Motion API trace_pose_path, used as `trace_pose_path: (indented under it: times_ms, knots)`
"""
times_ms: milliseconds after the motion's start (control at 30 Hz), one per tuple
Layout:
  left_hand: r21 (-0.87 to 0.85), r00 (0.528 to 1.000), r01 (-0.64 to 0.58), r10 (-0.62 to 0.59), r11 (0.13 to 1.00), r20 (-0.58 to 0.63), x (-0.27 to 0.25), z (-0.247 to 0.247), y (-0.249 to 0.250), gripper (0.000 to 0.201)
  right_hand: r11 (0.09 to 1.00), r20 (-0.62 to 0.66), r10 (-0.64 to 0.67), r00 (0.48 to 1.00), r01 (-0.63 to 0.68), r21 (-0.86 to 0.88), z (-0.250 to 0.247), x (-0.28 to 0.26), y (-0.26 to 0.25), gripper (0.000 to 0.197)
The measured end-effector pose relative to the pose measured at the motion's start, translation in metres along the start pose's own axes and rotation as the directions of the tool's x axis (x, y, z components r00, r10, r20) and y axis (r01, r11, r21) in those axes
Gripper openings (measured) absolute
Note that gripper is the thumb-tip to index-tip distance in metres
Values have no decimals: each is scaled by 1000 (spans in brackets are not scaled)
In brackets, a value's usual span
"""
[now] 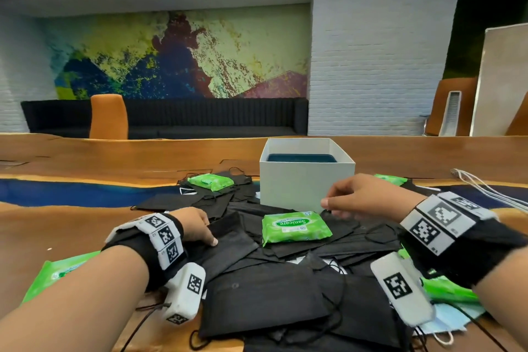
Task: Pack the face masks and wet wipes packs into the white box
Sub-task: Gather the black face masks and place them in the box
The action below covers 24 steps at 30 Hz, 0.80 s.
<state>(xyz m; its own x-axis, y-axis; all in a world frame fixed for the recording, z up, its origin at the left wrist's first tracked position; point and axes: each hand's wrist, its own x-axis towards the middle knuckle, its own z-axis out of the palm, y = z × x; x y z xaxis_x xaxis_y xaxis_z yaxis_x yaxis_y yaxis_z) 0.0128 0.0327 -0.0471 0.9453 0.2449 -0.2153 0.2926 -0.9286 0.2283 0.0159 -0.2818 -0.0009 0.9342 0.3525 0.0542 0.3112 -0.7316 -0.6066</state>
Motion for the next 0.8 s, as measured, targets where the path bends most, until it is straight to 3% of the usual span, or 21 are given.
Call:
trace_pose_path:
  times_ms: [167,267,300,333,400,467,533,633,700,733,800]
  knots:
    - [-165,990,-108,91,980,-110,5,-18,-2,28,1000,-4,-21,1000,21,7,5,10,0,24]
    - [-215,990,-112,91,970,-105,0,-30,-2,84,997,-24,-40,999,42,69,4,13,-3,20]
    - [-212,986,-128,102,969,-130,-3,-33,-1,93,995,-21,-46,999,48,84,3,13,-4,20]
    - [-218,979,-158,124,963,-163,-6,-38,1,92,994,-18,-52,998,54,95,3,13,-5,20]
    - [-279,953,-261,200,924,-227,-14,-49,8,65,991,-27,-59,998,62,119,1,14,-7,21]
    - [-424,918,-386,292,819,-269,-25,-57,22,28,987,-50,-73,996,80,138,-2,14,-9,21]
    - [-595,887,-461,368,658,-280,-35,-57,41,14,980,-69,-93,993,103,169,-3,13,-13,20]
    - [-815,857,-432,456,385,-240,-45,-47,70,25,964,-29,-103,994,108,244,0,11,-16,37]
    - [-881,828,-395,517,260,-218,-47,-35,85,31,958,34,-137,990,124,258,2,9,-18,52]
    - [-889,812,-393,541,233,-218,-48,-30,92,31,956,44,-159,986,142,256,3,7,-18,50]
    - [-898,792,-396,566,193,-228,-47,-21,102,30,947,-1,-180,984,173,270,3,5,-16,24]
